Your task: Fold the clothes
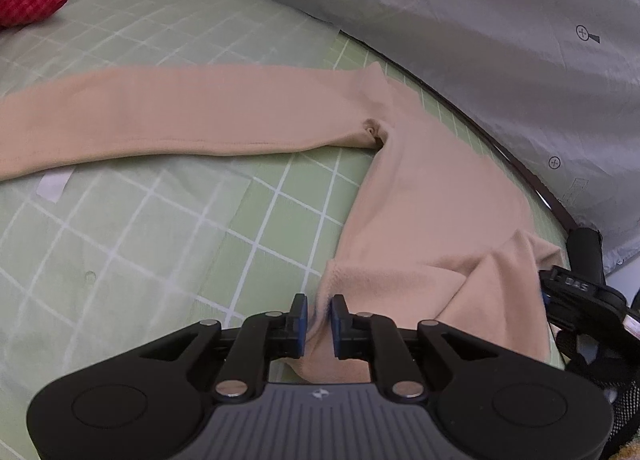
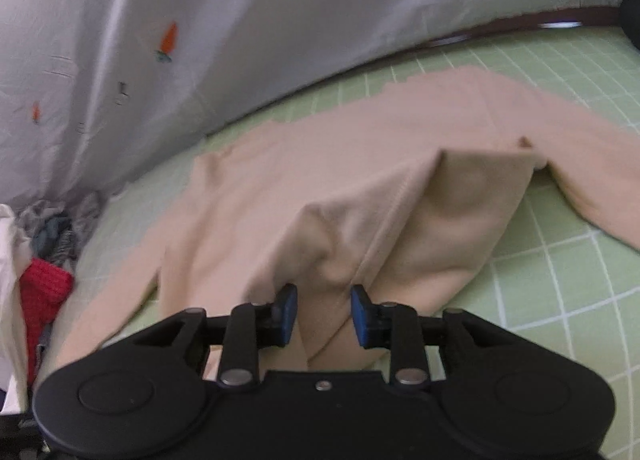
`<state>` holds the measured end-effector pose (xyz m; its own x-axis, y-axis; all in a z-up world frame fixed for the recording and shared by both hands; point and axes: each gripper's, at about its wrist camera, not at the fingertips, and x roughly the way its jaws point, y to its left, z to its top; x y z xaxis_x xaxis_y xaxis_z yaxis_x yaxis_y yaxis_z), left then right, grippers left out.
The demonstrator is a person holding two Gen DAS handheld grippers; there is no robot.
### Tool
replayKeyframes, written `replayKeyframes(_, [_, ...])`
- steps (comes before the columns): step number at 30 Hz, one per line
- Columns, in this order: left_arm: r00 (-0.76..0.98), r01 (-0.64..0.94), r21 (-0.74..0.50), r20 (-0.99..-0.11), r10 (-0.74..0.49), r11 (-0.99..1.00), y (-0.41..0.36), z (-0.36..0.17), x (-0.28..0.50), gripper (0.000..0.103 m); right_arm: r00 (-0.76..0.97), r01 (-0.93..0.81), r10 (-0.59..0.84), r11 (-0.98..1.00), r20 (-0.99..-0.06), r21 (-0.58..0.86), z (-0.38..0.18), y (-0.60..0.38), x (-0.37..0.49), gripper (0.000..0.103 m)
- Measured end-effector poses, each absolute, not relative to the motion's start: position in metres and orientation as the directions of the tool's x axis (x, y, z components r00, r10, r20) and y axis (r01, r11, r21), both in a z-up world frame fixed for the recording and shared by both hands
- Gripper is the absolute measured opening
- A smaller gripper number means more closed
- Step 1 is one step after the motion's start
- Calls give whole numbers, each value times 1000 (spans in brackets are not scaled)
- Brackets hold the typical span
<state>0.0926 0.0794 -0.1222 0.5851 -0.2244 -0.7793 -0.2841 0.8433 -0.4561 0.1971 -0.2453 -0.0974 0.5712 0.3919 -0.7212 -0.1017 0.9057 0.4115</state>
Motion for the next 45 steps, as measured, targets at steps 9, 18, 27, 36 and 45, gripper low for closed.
replayKeyframes(9, [567, -289, -483, -782, -259, 826, 81, -130, 94, 16, 551, -55, 385, 902, -741, 428, -107, -249, 193, 21])
replayKeyframes(18, [621, -269, -539, -731, -284, 798, 86, -113, 83, 2, 601, -9, 410, 861, -686, 508, -85, -295, 159, 4])
replayKeyframes(27, [729, -185, -628, -604, -323, 756, 93, -41, 44, 3, 730, 18, 302, 888, -613, 460, 4, -377, 69, 2])
replayKeyframes(36, [531, -310, -425, -820, -216, 850, 71, -107, 41, 28, 570, 153, 210, 923, -794, 354, -67, -391, 69, 61])
replayKeyframes(45, [455, -242, -280, -878, -147, 929, 46, -114, 43, 31, 478, 99, 218, 949, -851, 298, -95, -368, 73, 87])
